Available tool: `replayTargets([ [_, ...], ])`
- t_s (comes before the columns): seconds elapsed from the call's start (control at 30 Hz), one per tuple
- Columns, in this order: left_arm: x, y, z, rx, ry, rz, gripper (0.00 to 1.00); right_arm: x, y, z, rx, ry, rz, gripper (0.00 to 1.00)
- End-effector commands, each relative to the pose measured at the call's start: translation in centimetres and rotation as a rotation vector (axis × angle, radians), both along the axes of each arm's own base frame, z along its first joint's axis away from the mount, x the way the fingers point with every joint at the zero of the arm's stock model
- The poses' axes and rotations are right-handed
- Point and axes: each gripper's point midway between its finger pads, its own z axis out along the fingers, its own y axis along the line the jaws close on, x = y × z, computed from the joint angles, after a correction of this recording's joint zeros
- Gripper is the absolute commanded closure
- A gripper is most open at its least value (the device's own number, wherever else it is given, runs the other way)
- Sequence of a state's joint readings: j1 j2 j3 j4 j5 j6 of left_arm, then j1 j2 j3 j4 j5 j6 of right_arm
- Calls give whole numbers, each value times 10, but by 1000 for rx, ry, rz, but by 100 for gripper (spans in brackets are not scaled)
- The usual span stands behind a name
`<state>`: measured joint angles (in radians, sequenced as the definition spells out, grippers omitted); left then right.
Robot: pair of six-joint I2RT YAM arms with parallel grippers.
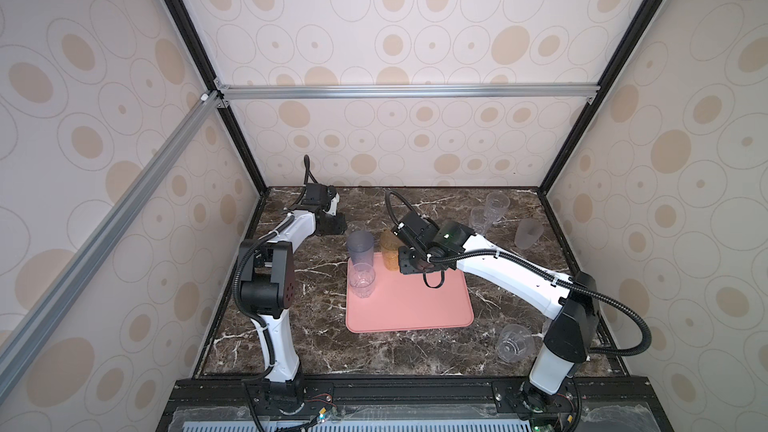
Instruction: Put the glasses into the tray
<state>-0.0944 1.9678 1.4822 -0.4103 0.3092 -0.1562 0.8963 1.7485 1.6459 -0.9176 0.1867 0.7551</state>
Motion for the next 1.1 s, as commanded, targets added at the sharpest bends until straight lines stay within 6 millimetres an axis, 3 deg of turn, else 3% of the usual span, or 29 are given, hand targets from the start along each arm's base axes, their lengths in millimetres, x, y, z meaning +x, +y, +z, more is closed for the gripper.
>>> replayTargets([
  [0.0, 7, -7, 1, 22, 2, -20, 66, -1, -3, -4, -7, 12, -18, 64],
  [0.27, 10, -25, -4, 9, 6, -39, 78, -1, -4, -7, -8, 14, -20, 64],
  [0.4, 11, -25, -9, 30, 23, -37, 88, -2, -5, -6, -11, 11, -20, 64],
  [0.53, 11, -10, -1, 107, 15, -12, 96, -3, -9, -5, -16, 4, -23, 64],
  [0.8, 6, 27, 29, 183, -16, 47, 100, -3, -11, -4, -17, 1, -23, 64],
  [1.07, -29, 66, 48, 275, 11, 95, 99, -4, -11, -4, -5, -3, -22, 63],
])
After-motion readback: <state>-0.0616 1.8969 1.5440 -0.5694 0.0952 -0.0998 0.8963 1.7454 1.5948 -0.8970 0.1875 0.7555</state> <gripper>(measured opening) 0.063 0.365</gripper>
